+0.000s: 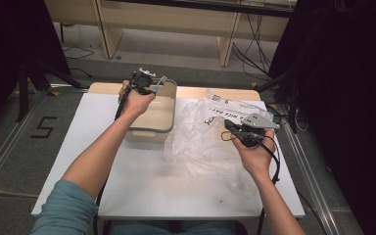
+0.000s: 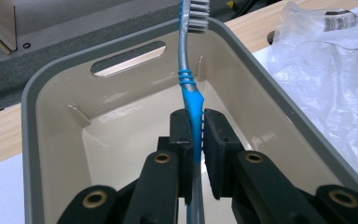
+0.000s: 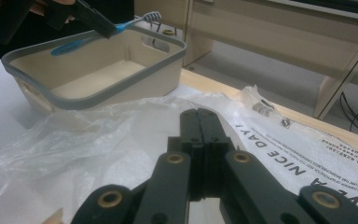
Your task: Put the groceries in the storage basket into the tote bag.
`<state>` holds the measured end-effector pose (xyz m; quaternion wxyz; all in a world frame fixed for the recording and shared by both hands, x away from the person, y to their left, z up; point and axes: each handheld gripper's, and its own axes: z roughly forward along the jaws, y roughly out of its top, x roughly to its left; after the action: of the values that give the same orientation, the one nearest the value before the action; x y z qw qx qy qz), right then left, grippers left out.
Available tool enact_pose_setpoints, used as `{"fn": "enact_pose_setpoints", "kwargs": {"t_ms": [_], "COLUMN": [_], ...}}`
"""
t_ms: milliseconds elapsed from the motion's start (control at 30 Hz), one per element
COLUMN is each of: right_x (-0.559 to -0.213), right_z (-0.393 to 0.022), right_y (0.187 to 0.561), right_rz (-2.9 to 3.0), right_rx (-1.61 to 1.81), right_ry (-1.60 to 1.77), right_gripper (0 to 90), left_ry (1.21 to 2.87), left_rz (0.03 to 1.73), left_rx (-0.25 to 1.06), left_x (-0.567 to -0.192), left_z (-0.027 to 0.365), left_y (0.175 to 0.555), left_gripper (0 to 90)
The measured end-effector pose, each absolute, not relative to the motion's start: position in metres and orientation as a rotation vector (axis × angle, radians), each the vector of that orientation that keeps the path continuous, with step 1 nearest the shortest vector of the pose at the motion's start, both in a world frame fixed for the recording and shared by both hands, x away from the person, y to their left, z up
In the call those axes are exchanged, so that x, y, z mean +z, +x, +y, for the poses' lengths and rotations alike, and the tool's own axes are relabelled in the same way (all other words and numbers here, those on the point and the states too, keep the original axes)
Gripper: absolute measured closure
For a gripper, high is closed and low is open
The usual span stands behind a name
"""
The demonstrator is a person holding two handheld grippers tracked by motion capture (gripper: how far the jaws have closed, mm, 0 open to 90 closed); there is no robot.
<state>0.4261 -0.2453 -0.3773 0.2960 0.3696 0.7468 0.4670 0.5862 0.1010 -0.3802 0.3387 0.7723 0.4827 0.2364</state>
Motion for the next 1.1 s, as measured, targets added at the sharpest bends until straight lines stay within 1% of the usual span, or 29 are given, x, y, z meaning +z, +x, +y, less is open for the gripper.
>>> {"fn": "enact_pose_setpoints", "kwargs": {"t_ms": [300, 1100], "right_x": [-0.378, -0.379], "right_z": [-0.245, -0.243], "right_y": [0.426, 0.426], "right_rz": [1.991, 1.993], "right_rx": [1.238, 1.237], "right_ry": [0.983, 0.980], "right_gripper": [90.0, 90.0], "left_ry": [2.005, 1.998], "left_rz": [1.199, 1.072], "left_rx": [0.614, 0.569], "left_x": [-0.369, -0.363], "left_z": [0.098, 0.097], "left_y": [0.572, 0.526], "left_gripper": [81.9, 81.9]}}
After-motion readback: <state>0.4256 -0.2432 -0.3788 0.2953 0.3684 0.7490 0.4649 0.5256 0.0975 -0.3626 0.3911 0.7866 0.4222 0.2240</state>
